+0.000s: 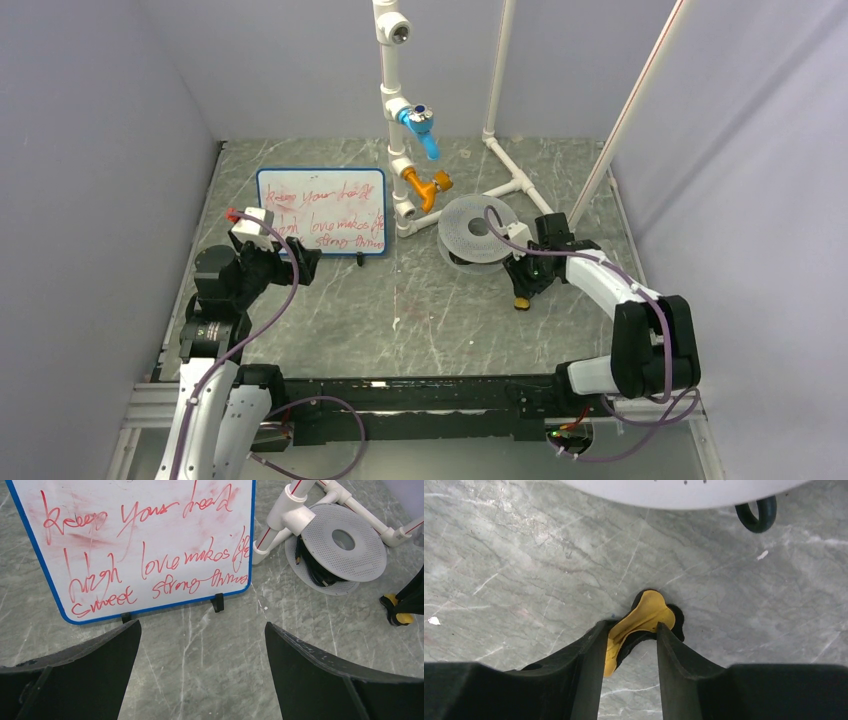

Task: Erase the whiteboard
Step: Pick up the whiteboard eraser from the center of the board.

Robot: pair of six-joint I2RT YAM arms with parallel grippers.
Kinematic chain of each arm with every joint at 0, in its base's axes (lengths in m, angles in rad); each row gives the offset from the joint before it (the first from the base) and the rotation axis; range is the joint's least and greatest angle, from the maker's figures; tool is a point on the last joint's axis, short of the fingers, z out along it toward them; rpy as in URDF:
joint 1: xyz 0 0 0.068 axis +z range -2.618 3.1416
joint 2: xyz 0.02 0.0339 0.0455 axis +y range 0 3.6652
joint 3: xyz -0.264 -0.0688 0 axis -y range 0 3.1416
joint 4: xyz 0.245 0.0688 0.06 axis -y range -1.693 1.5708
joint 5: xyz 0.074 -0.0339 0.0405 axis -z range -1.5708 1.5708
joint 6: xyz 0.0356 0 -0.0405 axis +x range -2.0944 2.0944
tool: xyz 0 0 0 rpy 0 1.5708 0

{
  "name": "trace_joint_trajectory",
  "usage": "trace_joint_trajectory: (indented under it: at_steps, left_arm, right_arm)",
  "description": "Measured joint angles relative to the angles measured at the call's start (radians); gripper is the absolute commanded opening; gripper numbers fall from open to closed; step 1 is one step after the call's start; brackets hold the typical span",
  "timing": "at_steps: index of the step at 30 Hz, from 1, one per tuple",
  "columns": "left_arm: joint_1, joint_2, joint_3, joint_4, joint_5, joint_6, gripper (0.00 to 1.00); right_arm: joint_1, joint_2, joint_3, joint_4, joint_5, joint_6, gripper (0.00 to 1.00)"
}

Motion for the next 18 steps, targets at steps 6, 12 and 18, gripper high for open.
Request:
trace_joint_trajectory:
  at_steps: [6,12,18]
  left_arm:
    - [0.0,-0.004,0.0,0.0,0.0,0.0,0.99]
    - [0.0,-0.005,0.0,0.0,0.005,0.0,0.99]
    - [0.004,-0.005,0.0,0.0,0.008,0.0,0.99]
  right_arm:
    - [0.037,0.016,0.016,-0.01,0.005,-0.013,0.29]
    - [0.068,-0.002,0.002,-0.022,0.005,-0.061,0.25]
    - [0.071,-0.042,-0.024,-0.045,0.016,-0.088,0.35]
